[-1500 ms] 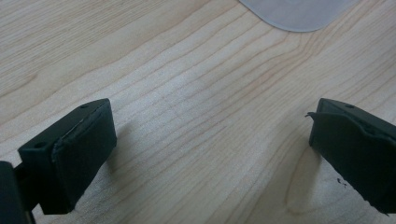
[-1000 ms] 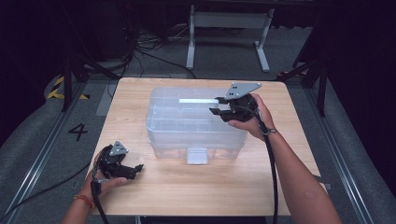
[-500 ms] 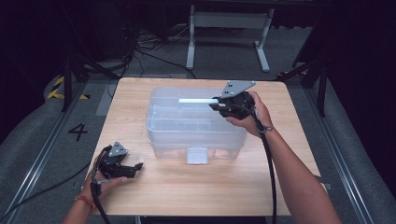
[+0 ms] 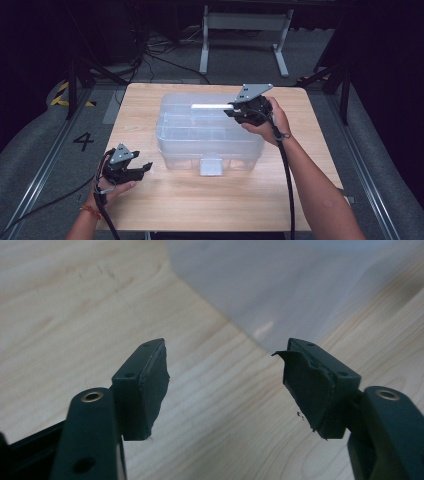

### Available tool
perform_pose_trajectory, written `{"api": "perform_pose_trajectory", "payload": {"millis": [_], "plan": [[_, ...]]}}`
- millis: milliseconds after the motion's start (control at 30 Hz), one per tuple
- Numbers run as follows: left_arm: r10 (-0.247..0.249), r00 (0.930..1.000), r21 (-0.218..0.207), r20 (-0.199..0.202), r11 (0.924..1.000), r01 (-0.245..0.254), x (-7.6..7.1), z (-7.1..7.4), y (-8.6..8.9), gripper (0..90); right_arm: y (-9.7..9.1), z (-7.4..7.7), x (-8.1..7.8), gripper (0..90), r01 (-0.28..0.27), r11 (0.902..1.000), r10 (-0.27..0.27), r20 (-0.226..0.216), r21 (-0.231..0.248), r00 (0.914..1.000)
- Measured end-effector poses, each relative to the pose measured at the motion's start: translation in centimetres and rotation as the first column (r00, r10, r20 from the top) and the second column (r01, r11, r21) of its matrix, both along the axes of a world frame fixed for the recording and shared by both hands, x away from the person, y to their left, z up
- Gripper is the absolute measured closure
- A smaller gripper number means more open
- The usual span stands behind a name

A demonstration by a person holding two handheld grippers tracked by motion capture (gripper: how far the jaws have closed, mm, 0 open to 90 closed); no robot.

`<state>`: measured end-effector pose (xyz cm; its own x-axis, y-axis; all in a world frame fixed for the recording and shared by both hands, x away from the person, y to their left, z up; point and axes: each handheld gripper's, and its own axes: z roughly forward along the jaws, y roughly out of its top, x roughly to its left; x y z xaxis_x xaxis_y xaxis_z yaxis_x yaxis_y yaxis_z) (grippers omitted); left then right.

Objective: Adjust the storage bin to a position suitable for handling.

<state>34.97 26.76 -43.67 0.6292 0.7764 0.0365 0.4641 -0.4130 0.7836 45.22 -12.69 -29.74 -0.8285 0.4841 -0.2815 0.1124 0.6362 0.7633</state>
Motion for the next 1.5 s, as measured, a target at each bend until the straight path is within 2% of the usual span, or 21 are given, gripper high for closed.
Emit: {"api": "perform_pose_trajectory", "payload": {"millis": [33,67,133,267,667,1000,1167,1267,1300,1333,1367,1500], "plan": [[0.000,1.0000,0.000,0.000,1.0000,0.000,0.0,0.0,0.0,37.3,0.0,0.0,0.0,73.4,0.000,1.0000,0.000,0.000,0.000,1.0000],[-0.009,0.9997,0.004,0.021,1.0000,0.009,0.0,0.6,-0.3,37.3,0.0,0.1,0.0,73.5,-0.001,1.0000,0.001,-0.004,0.001,1.0000],[-0.022,0.9991,-0.009,0.037,0.9997,0.022,0.0,1.0,-0.5,41.7,0.0,0.2,0.2,73.4,0.007,0.9999,-0.007,-0.008,0.009,0.9999],[-0.045,0.9972,-0.007,0.060,0.9989,0.046,-0.1,1.8,-1.0,49.5,0.0,0.5,0.4,73.3,0.012,0.9998,-0.012,-0.020,0.015,0.9997],[-0.088,0.9929,-0.042,0.080,0.9949,0.092,0.0,2.8,-1.8,66.1,-0.2,1.0,1.2,73.1,0.020,0.9991,-0.018,-0.050,0.038,0.9986],[-0.123,0.9899,-0.038,0.070,0.9913,0.126,0.2,3.1,-2.0,81.2,-0.1,1.5,1.8,72.7,0.039,0.9981,-0.036,-0.070,0.047,0.9969],[-0.129,0.9875,-0.049,0.091,0.9899,0.133,0.4,3.4,-2.4,86.9,0.0,1.8,2.0,72.6,0.044,0.9983,-0.041,-0.081,0.039,0.9959],[-0.140,0.9850,-0.070,0.101,0.9866,0.147,0.6,3.5,-2.8,89.5,0.0,1.9,2.1,72.5,0.048,0.9982,-0.045,-0.085,0.036,0.9954],[-0.137,0.9845,-0.097,0.109,0.9842,0.148,0.8,3.6,-2.9,89.9,0.0,1.9,2.1,72.5,0.050,0.9982,-0.047,-0.086,0.034,0.9952],[-0.137,0.9845,-0.097,0.109,0.9842,0.148,0.8,3.6,-2.9,89.9,0.0,1.9,2.1,72.5,0.050,0.9982,-0.047,-0.086,0.034,0.9952],[-0.131,0.9859,-0.117,0.105,0.9828,0.143,1.0,3.5,-3.0,89.9,0.1,1.9,2.1,72.5,0.050,0.9983,-0.048,-0.084,0.030,0.9953],[-0.136,0.9850,-0.119,0.107,0.9817,0.148,1.0,3.3,-3.3,90.0,0.1,2.0,2.1,72.5,0.054,0.9981,-0.051,-0.082,0.029,0.9953]]}}
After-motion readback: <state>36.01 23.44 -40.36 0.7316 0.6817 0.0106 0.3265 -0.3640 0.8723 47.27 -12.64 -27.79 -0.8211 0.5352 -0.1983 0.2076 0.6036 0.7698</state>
